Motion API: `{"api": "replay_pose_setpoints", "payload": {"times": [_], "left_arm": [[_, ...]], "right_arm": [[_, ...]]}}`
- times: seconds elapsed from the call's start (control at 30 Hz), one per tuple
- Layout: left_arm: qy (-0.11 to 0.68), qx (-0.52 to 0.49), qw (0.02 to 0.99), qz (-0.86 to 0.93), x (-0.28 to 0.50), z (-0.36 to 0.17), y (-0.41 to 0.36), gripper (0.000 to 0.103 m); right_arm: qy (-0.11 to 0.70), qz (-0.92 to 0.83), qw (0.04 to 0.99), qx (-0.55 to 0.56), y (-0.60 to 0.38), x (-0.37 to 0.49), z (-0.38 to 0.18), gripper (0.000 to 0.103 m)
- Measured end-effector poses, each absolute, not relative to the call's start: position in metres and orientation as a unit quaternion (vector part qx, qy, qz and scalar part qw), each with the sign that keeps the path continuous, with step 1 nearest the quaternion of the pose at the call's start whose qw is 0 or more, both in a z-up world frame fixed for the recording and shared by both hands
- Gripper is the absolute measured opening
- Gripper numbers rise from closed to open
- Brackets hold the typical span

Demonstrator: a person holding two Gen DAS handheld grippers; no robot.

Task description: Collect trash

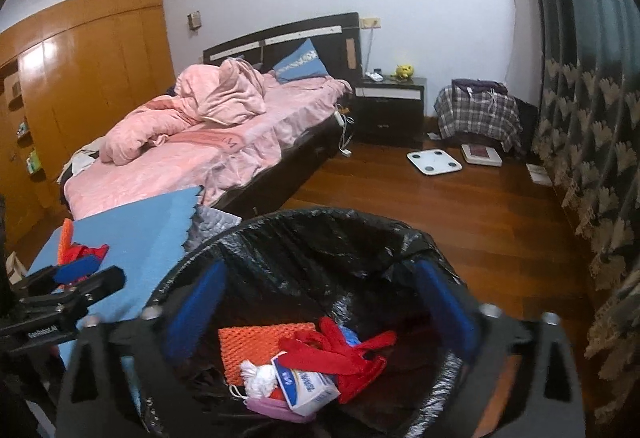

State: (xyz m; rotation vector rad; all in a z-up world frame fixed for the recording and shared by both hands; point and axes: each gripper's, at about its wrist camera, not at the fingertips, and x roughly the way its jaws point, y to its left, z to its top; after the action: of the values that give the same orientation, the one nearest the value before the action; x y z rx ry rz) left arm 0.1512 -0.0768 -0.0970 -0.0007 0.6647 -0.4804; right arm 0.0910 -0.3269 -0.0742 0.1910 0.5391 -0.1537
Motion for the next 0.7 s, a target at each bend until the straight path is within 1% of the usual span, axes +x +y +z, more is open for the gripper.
{"api": "replay_pose_setpoints", "payload": {"times": [0.17,0.43,0.7], "left_arm": [[0.317,-0.002,0.934,-0.167,0.147,-0.095,-0.019,0.087],[0.318,-0.014,0.946,-0.057,0.143,-0.103,0.082,0.087],[0.329,-0.036,0.944,0.012,0.154,-0.114,0.166,0.085]], "right_arm": [[0.269,-0.033,0.958,0.092,-0.290,0.103,-0.071,0.098],[0.276,0.067,0.956,0.075,-0.179,0.141,-0.071,0.098],[0.292,0.117,0.948,0.055,-0.087,0.184,-0.092,0.097]]}}
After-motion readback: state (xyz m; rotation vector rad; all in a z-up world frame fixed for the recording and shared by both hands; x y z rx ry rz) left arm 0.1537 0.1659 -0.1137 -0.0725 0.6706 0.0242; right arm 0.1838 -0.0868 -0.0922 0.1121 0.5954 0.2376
